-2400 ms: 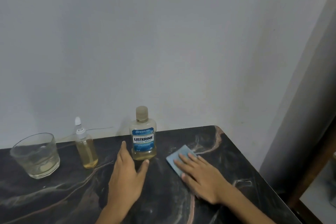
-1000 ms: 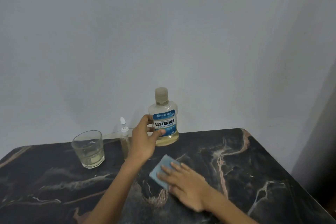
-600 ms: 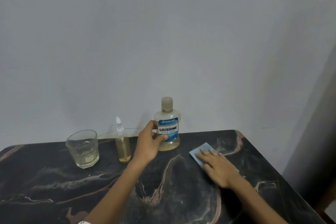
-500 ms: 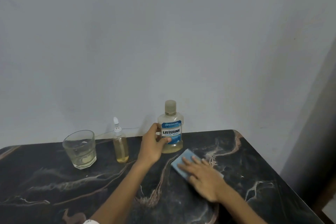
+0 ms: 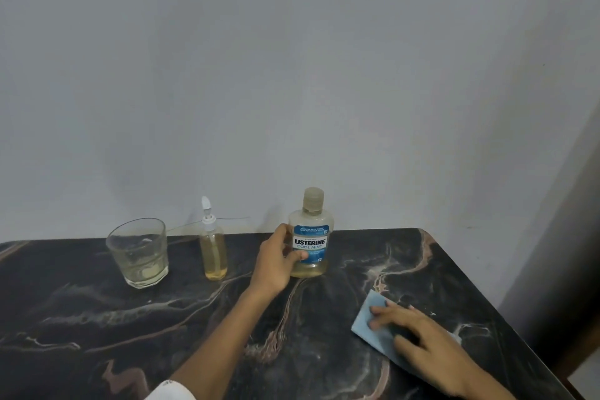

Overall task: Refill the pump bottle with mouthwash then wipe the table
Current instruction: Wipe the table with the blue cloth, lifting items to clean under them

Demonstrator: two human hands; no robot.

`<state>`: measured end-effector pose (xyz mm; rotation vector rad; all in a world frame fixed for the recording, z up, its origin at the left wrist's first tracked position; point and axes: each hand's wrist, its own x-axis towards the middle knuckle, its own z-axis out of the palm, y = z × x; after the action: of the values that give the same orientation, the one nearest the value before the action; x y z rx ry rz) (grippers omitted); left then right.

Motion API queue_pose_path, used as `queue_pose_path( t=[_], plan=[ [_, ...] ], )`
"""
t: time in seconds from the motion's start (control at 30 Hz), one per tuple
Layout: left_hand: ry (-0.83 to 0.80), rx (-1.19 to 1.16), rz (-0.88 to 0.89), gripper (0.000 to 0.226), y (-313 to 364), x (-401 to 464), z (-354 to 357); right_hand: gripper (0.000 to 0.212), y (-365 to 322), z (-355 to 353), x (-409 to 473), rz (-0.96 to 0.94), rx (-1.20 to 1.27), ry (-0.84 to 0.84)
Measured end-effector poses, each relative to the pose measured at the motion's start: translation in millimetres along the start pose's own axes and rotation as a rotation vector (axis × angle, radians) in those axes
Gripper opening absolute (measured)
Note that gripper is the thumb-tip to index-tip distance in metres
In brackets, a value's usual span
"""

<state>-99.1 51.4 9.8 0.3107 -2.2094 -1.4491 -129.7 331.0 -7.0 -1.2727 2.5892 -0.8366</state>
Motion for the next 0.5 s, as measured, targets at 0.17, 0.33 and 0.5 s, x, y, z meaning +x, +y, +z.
queue_pose_path(
  t=[0.17, 0.33, 0.5],
  plan=[
    [0.003, -0.028, -0.004, 0.030, 2, 0, 2, 0.045, -45, 37, 24, -0.081, -0.139, -0.049],
    [0.196, 0.136, -0.032, 0.039, 7, -24, -6, 0.074, -52, 65, 1, -0.364, -0.597, -0.121],
    [0.763, 0.395, -0.069, 0.046, -3, -58, -40, 0.062, -66, 96, -20, -0.315, -0.478, -0.081]
  ],
)
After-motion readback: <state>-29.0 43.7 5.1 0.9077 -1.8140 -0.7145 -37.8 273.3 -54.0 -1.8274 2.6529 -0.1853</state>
